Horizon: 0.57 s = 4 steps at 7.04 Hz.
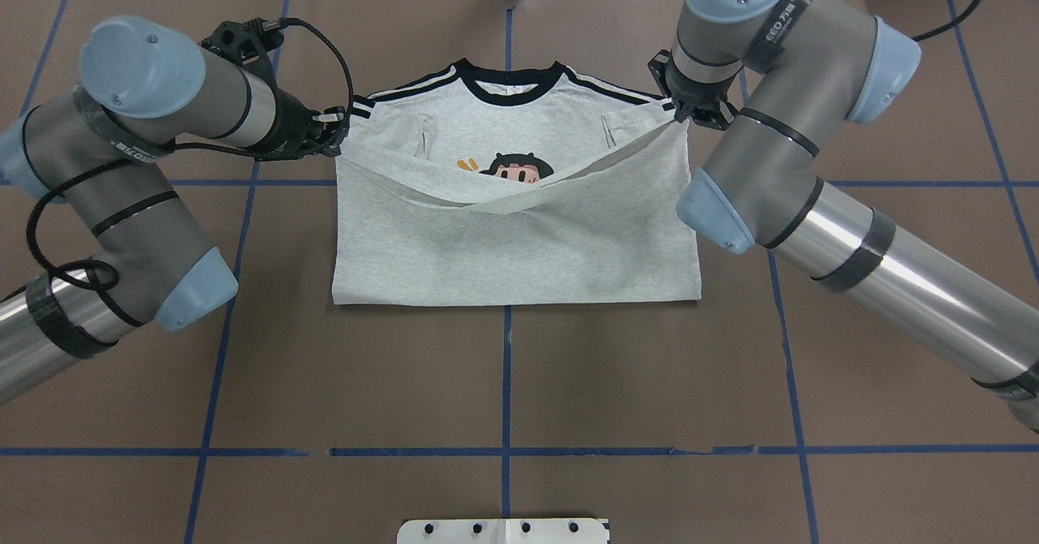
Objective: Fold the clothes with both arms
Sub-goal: 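Lift the hem with both grippers and fold it up toward the collar, then release the hem at the collar and raise both grippers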
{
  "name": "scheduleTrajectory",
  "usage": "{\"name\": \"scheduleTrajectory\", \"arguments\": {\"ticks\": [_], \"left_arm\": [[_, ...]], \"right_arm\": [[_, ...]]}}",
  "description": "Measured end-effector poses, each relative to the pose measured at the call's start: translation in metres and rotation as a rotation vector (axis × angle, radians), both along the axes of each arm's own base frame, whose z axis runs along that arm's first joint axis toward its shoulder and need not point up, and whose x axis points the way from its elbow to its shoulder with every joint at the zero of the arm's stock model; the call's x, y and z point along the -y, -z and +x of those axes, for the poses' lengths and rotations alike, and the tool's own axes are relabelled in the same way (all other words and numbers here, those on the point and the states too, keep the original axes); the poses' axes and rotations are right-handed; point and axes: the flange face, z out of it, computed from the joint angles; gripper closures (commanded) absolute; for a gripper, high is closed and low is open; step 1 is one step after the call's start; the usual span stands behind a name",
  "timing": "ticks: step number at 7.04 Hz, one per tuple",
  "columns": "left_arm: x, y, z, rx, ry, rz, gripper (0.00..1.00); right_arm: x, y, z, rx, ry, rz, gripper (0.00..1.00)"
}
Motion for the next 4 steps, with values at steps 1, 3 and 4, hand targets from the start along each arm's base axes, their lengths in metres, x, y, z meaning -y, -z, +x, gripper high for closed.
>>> {"name": "scheduleTrajectory", "arguments": {"ticks": [1, 3, 4], "left_arm": [[0.017, -0.009, 0.009, 0.005, 0.021, 0.011, 1.0], [0.046, -0.032, 0.03, 0.005, 0.052, 0.037, 1.0], [0.054, -0.043, 0.036, 0.008, 0.06, 0.042, 1.0]], "right_arm": [[0.026, -0.012, -0.005, -0.002, -0.001, 0.005, 1.0], [0.05, -0.042, -0.02, -0.009, 0.007, 0.011, 1.0], [0.054, -0.055, -0.028, -0.009, 0.011, 0.017, 1.0]]}}
